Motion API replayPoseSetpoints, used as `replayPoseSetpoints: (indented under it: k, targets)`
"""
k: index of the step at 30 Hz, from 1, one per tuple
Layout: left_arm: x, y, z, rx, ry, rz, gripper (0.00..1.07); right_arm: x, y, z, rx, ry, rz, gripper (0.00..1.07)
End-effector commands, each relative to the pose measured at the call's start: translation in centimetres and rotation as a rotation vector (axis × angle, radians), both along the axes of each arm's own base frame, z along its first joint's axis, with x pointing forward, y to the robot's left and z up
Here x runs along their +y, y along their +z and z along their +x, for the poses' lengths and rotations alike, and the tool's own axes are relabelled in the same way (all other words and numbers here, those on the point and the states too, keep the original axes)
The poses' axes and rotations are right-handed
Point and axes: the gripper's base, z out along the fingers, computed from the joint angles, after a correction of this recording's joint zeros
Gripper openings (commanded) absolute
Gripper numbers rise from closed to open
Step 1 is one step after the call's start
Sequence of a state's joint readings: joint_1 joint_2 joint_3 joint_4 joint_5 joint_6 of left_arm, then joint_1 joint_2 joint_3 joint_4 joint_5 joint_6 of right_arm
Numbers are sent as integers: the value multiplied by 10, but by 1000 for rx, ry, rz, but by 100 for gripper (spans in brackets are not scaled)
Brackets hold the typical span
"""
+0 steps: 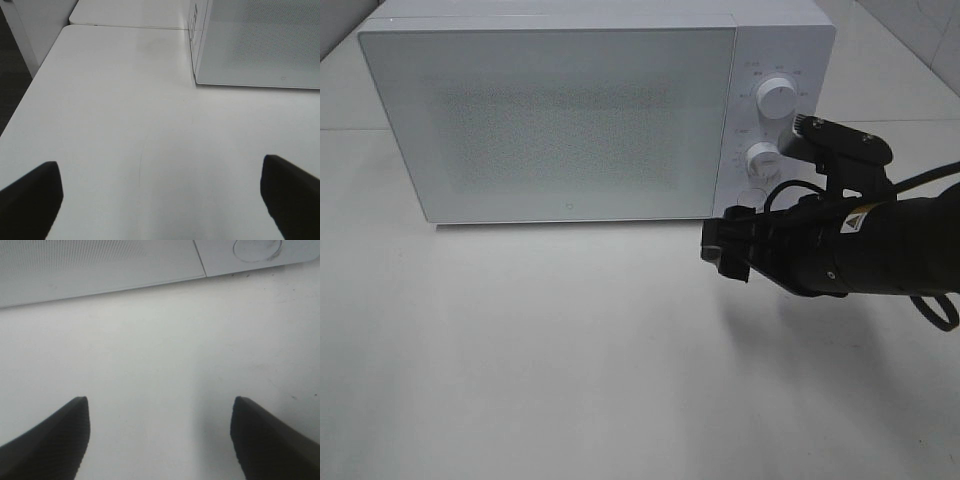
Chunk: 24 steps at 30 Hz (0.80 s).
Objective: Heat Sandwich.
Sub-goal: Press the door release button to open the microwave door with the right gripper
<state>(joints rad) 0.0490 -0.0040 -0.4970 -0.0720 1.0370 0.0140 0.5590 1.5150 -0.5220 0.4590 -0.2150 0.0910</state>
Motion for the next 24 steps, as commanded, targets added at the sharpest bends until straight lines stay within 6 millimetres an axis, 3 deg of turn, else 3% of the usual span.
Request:
replayPoseSetpoints:
  k: [1, 8, 16, 24]
  targets:
    - [0, -1, -4, -28, 5, 6, 103, 0, 4, -8, 21, 120, -71, 76]
    - [0, -1, -4, -28, 5, 6, 103, -3, 14, -20, 60, 262, -169, 76]
    - [0, -1, -4, -28, 5, 6, 103, -14, 54, -28, 126, 399, -370, 76]
    - [0, -1, -4, -28, 5, 6, 103, -28, 84, -47, 137, 407, -400, 76]
